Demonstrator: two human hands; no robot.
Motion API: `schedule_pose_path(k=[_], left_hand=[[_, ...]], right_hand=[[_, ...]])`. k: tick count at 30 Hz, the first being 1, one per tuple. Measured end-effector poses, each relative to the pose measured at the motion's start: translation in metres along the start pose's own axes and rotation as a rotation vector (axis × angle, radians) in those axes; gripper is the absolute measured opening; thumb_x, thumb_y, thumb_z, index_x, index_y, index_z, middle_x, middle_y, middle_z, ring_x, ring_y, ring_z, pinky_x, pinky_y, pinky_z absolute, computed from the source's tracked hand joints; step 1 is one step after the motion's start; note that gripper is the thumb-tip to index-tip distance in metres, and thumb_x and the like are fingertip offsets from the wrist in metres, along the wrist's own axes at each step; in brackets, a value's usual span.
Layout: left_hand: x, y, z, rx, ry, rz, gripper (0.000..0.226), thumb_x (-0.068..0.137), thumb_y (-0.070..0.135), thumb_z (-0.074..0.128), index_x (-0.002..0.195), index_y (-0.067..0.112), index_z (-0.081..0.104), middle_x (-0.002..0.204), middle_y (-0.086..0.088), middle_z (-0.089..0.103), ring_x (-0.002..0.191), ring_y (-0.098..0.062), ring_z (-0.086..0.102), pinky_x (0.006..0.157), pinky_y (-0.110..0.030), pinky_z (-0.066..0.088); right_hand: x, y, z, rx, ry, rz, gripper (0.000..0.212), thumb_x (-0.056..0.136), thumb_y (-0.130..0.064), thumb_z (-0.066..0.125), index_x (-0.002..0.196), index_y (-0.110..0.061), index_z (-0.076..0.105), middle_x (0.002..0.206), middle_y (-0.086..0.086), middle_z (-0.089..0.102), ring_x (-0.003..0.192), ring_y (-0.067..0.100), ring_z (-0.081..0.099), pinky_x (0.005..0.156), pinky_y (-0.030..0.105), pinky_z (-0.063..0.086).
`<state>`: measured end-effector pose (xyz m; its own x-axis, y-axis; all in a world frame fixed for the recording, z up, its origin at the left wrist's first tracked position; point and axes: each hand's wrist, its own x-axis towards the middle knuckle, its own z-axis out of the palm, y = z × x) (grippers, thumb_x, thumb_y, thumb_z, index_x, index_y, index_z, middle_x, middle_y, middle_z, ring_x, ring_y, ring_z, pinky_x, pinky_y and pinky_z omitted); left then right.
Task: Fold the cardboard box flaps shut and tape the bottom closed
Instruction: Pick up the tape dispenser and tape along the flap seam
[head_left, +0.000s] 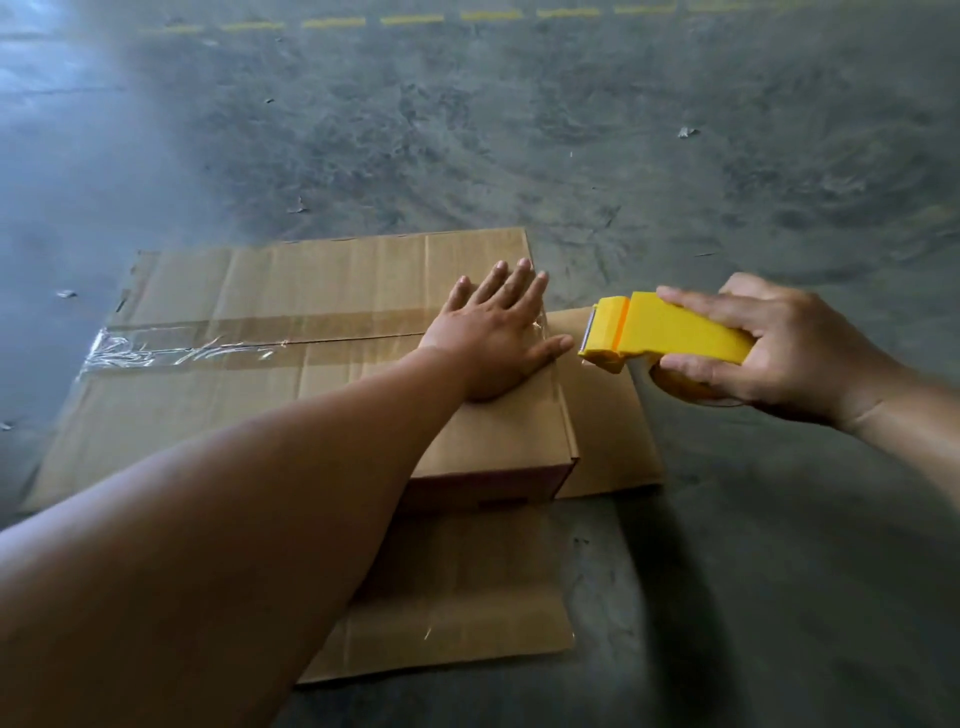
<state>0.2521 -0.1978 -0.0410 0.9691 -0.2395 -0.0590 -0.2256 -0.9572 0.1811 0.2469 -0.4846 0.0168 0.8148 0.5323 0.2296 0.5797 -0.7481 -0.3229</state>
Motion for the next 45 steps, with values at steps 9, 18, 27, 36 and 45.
schedule_pose_path(k=[9,18,27,36,45], left_hand=[[-0.033,-0.016,-0.007,0.007,-0.092,-0.014,0.088,0.092,0.076,0.017,0.160,0.024,-0.005,0.167,0.000,-0.014,0.152,-0.017,-0.016,0.124,-0.047,-0.004],[-0.091,-0.052,-0.009,-0.010,-0.051,-0.070,0.105,0.083,0.087,0.022,0.159,0.020,-0.007,0.166,0.001,-0.014,0.152,-0.014,-0.015,0.124,-0.040,-0.004],[-0.112,-0.077,-0.004,0.036,-0.044,-0.098,0.092,0.079,0.092,0.008,0.155,0.044,-0.011,0.165,0.006,-0.020,0.151,-0.016,-0.022,0.122,-0.053,-0.007],[-0.112,-0.067,-0.002,-0.190,0.040,-0.152,0.079,0.084,0.083,0.034,0.153,0.044,0.029,0.165,0.013,0.012,0.154,-0.014,0.003,0.123,-0.053,-0.001],[-0.113,-0.084,-0.039,-1.364,0.081,-0.482,0.070,0.094,0.071,0.036,0.086,0.019,0.081,0.097,-0.004,0.076,0.102,-0.020,0.066,0.103,-0.040,0.044]], right_hand=[[0.047,-0.065,0.013,0.036,0.047,0.034,0.076,0.070,-0.074,0.049,0.137,-0.038,0.051,0.087,0.001,0.049,0.077,0.013,0.047,0.069,0.023,0.033],[0.039,-0.068,0.050,0.085,-0.030,0.138,0.071,0.074,-0.070,0.054,0.137,-0.036,0.052,0.081,0.000,0.048,0.078,0.018,0.052,0.069,0.027,0.035],[0.053,-0.083,0.034,0.251,0.154,0.218,0.071,0.072,-0.072,0.054,0.135,-0.038,0.053,0.098,0.004,0.059,0.086,0.016,0.058,0.078,0.026,0.046],[0.072,-0.127,0.035,0.580,0.189,0.208,0.063,0.081,-0.055,0.064,0.136,-0.026,0.055,0.133,-0.014,0.056,0.118,-0.010,0.052,0.100,0.013,0.039],[0.062,-0.160,0.038,0.566,0.063,0.117,0.065,0.076,-0.066,0.061,0.134,-0.038,0.054,0.136,-0.011,0.055,0.122,-0.006,0.050,0.103,0.019,0.039]])
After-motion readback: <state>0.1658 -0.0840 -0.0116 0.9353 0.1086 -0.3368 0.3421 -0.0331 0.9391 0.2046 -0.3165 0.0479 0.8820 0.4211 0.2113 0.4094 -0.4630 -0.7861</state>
